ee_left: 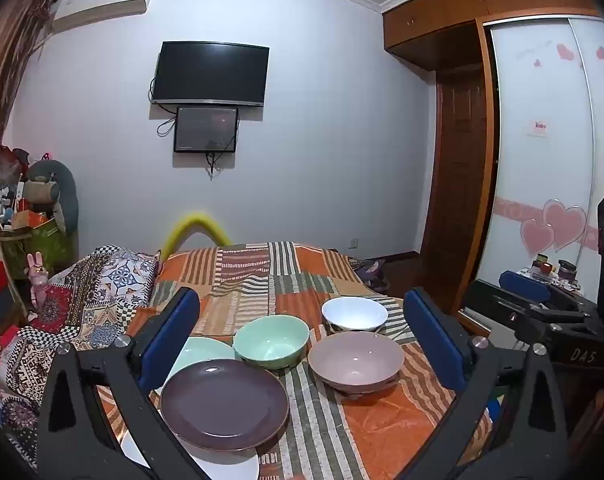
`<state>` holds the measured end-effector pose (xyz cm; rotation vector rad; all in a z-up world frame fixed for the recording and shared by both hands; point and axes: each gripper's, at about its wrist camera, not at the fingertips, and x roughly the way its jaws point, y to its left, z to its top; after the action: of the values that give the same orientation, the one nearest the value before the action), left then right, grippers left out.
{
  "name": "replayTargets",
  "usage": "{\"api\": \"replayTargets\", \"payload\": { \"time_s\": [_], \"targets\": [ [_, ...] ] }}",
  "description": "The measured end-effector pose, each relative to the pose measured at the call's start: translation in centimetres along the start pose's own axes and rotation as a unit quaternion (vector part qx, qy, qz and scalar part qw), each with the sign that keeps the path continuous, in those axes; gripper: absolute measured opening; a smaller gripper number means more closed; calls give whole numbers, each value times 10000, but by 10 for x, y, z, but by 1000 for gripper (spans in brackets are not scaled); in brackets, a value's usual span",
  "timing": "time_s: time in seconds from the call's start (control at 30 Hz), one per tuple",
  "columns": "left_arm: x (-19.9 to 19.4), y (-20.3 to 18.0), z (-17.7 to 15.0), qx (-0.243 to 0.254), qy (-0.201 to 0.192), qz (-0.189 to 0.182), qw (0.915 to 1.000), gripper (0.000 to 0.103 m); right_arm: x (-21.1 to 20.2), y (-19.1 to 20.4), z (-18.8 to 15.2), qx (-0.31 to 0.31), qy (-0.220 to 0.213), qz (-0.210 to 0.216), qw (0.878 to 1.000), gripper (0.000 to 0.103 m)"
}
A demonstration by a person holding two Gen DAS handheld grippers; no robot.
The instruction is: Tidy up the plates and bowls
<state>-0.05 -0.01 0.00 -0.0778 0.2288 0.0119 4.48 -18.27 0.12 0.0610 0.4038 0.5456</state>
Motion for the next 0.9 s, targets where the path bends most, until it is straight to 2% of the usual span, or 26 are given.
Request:
{"api": "replayTargets", "payload": {
  "time_s": [0.43, 0.9],
  "targets": [
    [-4, -4, -2, 185, -5, 75, 9998, 103, 0, 3, 2, -10, 17, 22, 10000, 102],
    [-3, -3, -2, 125, 31, 65, 9999, 103, -1, 4, 0, 2, -14, 33, 10000, 102]
  ]
}}
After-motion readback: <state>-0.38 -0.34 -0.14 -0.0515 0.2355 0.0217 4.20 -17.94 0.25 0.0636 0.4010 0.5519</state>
